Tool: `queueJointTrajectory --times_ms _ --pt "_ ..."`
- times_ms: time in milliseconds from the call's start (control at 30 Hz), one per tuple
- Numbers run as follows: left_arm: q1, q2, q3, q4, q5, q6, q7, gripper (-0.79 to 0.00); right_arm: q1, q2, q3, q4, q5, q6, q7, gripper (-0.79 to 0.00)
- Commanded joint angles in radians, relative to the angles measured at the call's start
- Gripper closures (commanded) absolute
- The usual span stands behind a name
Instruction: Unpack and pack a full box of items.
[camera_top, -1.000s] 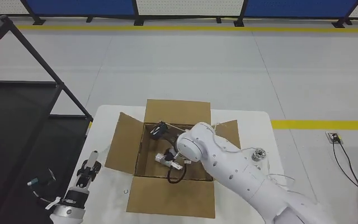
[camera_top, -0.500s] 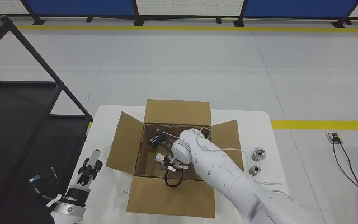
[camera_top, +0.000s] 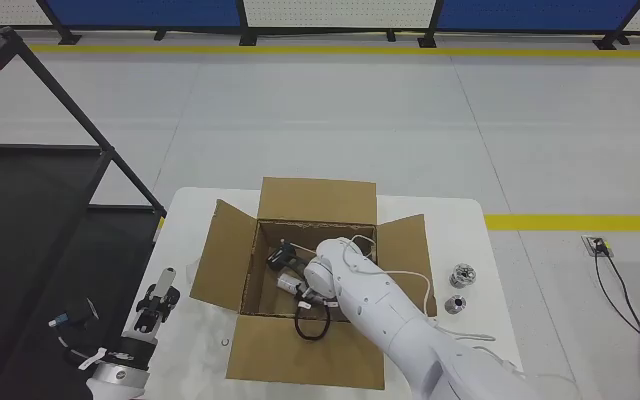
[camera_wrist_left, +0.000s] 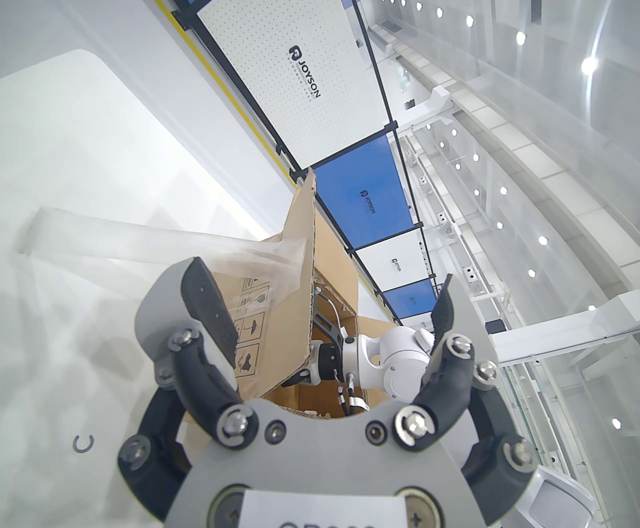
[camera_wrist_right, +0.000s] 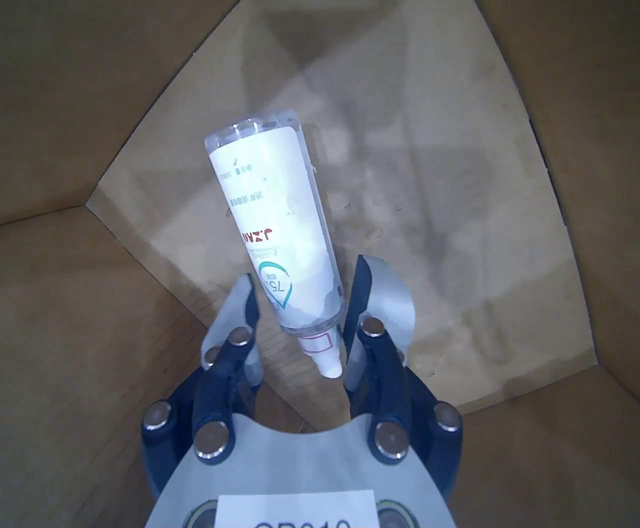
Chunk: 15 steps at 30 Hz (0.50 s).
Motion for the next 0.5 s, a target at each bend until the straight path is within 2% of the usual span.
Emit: queueJointTrajectory --times_ms 0,200,333,467 --pt "-0.001 0.000 -0.002 0.001 0.000 -0.001 -0.002 -0.785 0.007 -0.007 0.005 0.015 0.006 -0.016 -0.004 0.000" --pt "-0.012 0.001 0.002 0.005 0.003 -0.001 -0.013 -0.785 0.038 -0.018 0.022 0.051 0.013 -0.055 -0.005 0.000" --pt "-0.022 0.001 0.006 0.007 0.007 0.005 -0.023 -0.785 0.070 -0.014 0.041 0.077 0.033 -0.098 0.049 0.000" --pt "-0.039 0.002 0.017 0.015 0.016 0.012 -0.035 -0.785 0.098 0.000 0.072 0.100 0.078 -0.189 0.083 0.000"
